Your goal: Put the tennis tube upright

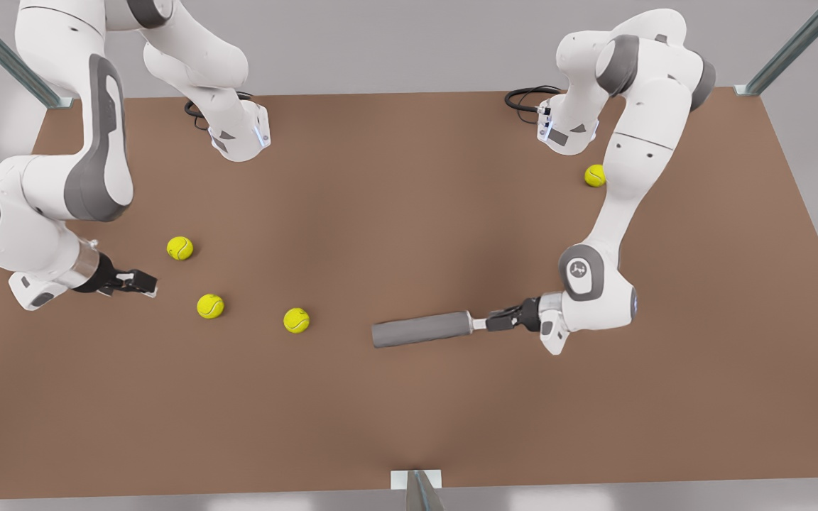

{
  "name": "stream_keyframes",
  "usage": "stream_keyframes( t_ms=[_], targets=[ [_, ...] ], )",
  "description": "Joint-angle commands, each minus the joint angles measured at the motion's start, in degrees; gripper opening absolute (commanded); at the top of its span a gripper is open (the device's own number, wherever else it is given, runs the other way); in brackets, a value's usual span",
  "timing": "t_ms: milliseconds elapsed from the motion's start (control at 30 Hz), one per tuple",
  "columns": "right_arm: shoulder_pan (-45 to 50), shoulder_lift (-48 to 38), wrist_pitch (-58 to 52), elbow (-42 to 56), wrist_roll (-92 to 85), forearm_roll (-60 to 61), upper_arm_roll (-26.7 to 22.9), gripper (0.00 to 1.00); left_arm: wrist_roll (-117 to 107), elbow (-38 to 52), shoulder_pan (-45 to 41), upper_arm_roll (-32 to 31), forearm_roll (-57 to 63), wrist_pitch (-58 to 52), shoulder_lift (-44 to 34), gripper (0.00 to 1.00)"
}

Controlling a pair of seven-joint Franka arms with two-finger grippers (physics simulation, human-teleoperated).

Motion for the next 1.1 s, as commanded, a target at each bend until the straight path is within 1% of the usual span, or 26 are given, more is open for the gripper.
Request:
stream_keyframes(
  t_ms=[0, 67, 167, 233, 267, 300, 367, 400, 433, 500, 533, 633, 800, 1067],
  targets=[
    [0.2, 0.0, -0.7, 0.0, 9.9, 0.0, 0.0, 1.0, 14.8, -0.3, 0.0, 0.0, -2.1, 5.6, 0.4, 1.0],
    [0.0, 0.0, -1.2, -0.1, 9.9, 0.1, 0.0, 1.0, 17.1, -0.2, 0.0, 0.0, -2.2, 5.8, 1.7, 1.0],
    [-0.1, 0.0, -1.2, -0.1, 9.9, 0.1, 0.0, 1.0, 23.0, -0.1, 0.0, -0.1, -6.1, 5.7, 3.9, 1.0],
    [0.0, 0.0, -1.2, 0.3, 9.5, 0.0, 0.0, 1.0, 23.6, -0.5, 0.0, -0.1, -6.7, 5.5, 3.8, 1.0],
    [0.0, 0.0, -1.1, 0.8, 6.8, -0.3, 0.0, 1.0, 23.6, -1.4, 0.0, -0.2, -6.8, 5.5, 3.3, 1.0],
    [-0.1, 0.0, -1.2, 1.3, -0.3, -0.3, 0.0, 1.0, 23.7, -2.8, 0.0, -0.2, -6.8, 5.6, 2.7, 1.0],
    [0.0, -0.2, -1.3, 1.2, -0.9, -0.5, -1.6, 1.0, 27.4, -5.3, 0.0, -0.4, -10.9, 5.8, 2.0, 1.0],
    [3.6, -1.4, -1.3, 0.5, -0.6, -0.3, -7.4, 1.0, 28.0, -5.4, 0.0, -0.4, -11.0, 5.8, 2.1, 1.0],
    [5.8, -2.4, -1.5, -0.1, -0.5, -0.3, -9.8, 1.0, 28.0, -5.5, 0.0, -0.4, -11.2, 5.9, 2.2, 1.0],
    [5.7, -2.4, -2.8, 0.0, 2.3, -0.6, -10.1, 0.99, 29.0, -5.4, -0.2, -0.5, -12.5, 6.5, 2.8, 1.0],
    [5.8, -2.1, -2.7, 0.5, 3.4, -1.4, -10.1, 0.99, 30.4, -5.3, -0.6, -0.4, -15.0, 6.5, 3.1, 1.0],
    [5.9, -2.1, -2.6, 0.6, 3.4, -2.6, -10.0, 0.99, 32.3, -5.2, -0.6, -0.5, -16.1, 7.8, 4.2, 1.0],
    [5.7, -2.0, -2.8, 0.6, 3.3, -2.5, -10.0, 0.99, 35.7, -5.1, -2.3, -0.6, -22.8, 9.2, 5.1, 1.0],
    [5.8, -1.7, -2.4, 0.7, 3.4, -2.4, -10.0, 1.0, 36.6, -4.7, -2.9, -0.6, -25.8, 9.2, 5.9, 1.0]
  ],
)
